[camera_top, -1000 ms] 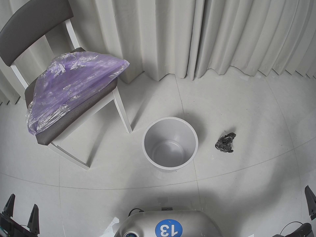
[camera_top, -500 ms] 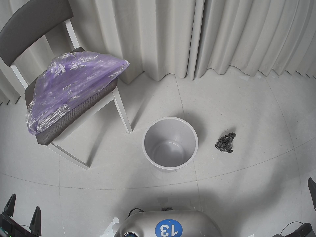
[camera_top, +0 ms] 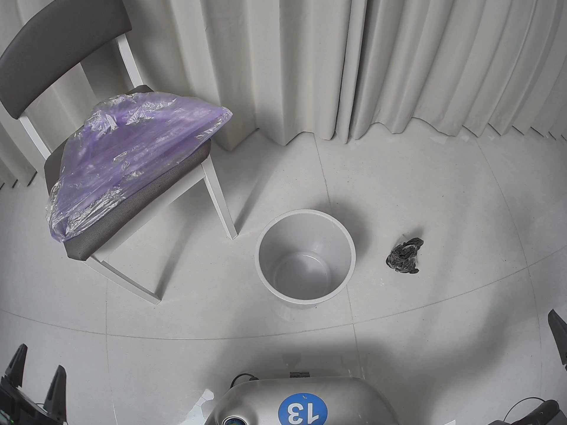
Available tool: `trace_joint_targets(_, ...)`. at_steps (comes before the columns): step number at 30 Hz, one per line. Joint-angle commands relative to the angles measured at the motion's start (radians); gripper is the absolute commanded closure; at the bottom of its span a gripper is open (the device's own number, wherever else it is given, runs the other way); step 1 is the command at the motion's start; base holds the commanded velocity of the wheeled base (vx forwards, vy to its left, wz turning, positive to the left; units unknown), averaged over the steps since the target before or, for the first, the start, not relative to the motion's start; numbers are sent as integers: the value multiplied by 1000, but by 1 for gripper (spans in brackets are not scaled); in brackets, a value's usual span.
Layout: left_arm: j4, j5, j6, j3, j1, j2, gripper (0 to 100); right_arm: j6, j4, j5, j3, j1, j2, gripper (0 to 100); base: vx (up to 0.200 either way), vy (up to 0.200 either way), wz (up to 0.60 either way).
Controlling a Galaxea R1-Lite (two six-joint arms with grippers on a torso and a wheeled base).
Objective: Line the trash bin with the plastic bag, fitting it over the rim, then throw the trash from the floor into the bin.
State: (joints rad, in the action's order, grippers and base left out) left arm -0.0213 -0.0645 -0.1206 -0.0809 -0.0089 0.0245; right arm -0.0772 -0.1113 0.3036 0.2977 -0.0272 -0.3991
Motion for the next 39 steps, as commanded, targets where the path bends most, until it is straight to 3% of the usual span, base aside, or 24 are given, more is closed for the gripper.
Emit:
trace_joint_targets(1, 89, 11, -48, -211, -40, 118, 0, 1, -4, 9, 3, -5, -10, 0, 0, 0, 0)
trace_joint_targets(5, 123, 51, 7, -215, -91, 164, 0, -7, -34, 9, 17, -2, -38, 0, 0, 0, 0)
trace_joint_targets(12, 124, 121, 144, -237, -89, 213, 0, -12, -76, 9, 77, 6, -119, 0, 0, 0, 0)
trace_joint_targets(25, 123, 209, 148, -320, -89, 371, 0, -15, -165, 9, 95, 73, -222, 0, 0, 0, 0)
trace_joint_targets(32, 118, 238, 153, -467, -86, 549, 0, -4, -212, -12, 97, 75, -366, 0, 0, 0, 0)
trace_joint_targets(36, 124, 252, 207, -516, -52, 614, 0, 27, -298, -34, 95, 82, -417, 0, 0, 0, 0)
trace_joint_targets(39, 119, 261, 286, -533, 29, 681, 0, 79, -373, -60, 100, 125, -452, 0, 0, 0, 0)
